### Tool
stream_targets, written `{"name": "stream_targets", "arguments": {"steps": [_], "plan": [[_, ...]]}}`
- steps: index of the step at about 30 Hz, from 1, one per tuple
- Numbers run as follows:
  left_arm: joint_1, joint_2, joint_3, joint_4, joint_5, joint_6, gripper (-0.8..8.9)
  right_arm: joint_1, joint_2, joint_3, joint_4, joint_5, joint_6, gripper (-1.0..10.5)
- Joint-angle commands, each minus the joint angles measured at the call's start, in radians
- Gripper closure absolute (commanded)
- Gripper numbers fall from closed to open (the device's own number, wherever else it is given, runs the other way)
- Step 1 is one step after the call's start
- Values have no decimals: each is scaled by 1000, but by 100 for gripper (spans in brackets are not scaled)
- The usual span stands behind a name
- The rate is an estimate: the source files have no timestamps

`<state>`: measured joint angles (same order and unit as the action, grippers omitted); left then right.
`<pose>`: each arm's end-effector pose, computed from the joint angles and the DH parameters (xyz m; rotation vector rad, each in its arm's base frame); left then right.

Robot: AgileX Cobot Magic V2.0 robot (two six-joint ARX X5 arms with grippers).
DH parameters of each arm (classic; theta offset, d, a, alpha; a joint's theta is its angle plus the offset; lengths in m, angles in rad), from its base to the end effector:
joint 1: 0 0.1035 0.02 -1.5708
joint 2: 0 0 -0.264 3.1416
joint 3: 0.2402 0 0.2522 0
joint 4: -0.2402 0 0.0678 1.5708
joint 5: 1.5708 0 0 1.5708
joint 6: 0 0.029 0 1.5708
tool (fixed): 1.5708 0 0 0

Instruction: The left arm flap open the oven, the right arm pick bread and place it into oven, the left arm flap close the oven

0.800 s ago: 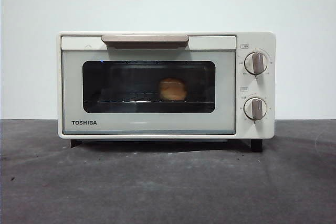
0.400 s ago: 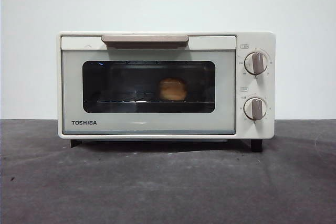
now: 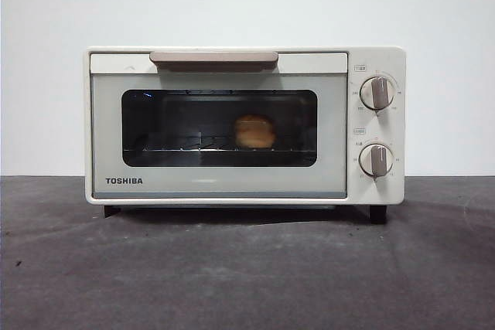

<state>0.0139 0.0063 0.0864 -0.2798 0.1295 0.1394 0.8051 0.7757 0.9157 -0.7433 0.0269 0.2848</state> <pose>0.0901 -0.0025 0.1654 0.1245 0.1909 -0.1289 0.1013 0.1043 0.3270 0.0136 0.6650 0.6642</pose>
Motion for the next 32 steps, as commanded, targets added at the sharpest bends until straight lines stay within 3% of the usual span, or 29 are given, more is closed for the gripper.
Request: {"name": "stream_targets", "arguments": {"steps": [1, 32], "plan": [[2, -3, -30, 15, -2, -18, 794, 10, 6, 16, 10, 3, -5, 940], [2, -3, -47, 26, -2, -44, 794, 10, 6, 16, 9, 3, -6, 940]]}}
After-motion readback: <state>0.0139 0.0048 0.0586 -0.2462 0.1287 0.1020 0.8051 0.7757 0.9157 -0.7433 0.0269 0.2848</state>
